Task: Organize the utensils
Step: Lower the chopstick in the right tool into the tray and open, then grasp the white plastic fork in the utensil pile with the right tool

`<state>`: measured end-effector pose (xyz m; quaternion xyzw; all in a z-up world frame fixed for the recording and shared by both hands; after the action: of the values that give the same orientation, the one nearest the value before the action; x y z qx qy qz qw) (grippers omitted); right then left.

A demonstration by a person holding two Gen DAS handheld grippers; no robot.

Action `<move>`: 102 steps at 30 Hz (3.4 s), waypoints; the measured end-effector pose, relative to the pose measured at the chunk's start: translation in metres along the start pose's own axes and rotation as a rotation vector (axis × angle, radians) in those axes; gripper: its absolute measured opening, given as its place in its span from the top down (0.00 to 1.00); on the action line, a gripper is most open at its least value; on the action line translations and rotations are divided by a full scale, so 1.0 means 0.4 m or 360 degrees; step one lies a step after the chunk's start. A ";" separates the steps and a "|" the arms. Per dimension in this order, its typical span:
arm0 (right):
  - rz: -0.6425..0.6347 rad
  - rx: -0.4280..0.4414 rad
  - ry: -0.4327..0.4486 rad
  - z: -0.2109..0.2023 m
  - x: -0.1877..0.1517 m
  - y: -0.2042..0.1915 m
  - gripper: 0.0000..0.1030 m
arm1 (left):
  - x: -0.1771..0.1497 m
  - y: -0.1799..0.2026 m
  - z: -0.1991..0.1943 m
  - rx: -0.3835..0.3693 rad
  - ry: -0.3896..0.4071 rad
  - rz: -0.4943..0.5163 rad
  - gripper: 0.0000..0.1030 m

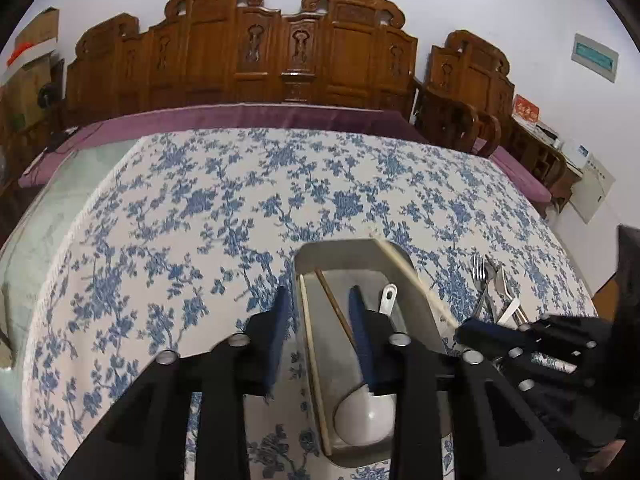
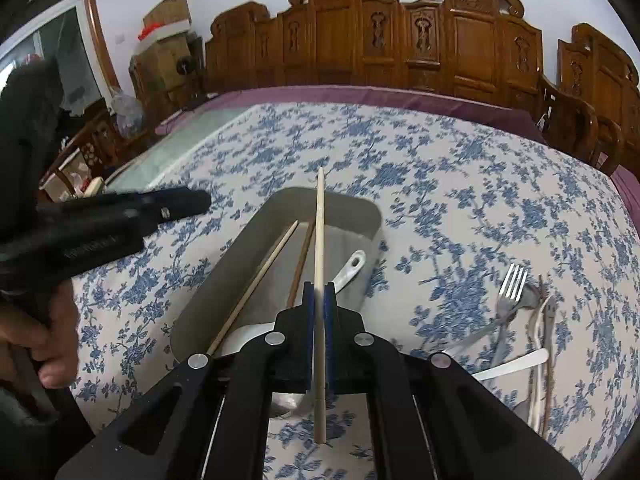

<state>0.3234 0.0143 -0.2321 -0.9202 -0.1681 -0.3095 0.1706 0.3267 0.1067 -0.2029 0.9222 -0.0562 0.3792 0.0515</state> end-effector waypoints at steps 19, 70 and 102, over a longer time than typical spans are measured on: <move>0.0099 -0.0054 -0.0113 0.117 -0.015 -0.042 0.94 | 0.030 -0.102 -0.038 0.0081 0.0067 -0.0091 0.70; 0.0100 -0.0236 0.0039 -0.112 -0.135 0.510 0.68 | -0.067 0.308 -0.008 -0.0174 -0.0021 0.0336 0.19; 0.0041 -0.0158 -0.0054 -0.046 -0.144 0.551 0.96 | -0.160 0.519 0.102 -0.0116 -0.0316 0.0511 0.34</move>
<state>0.3619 -0.2004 -0.3006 -0.9348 -0.1435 -0.2995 0.1259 0.2803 -0.1000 -0.2660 0.9318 -0.2211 0.2873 0.0179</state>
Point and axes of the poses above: each gripper's, at about its wrist camera, not at the fingertips, and z roughly the way its jaws point, y to its right, x to its top, the point moved 10 cm from there along z, roughly the way its jaws point, and after that the axes turned 5 degrees about z, right-handed, at the moved point
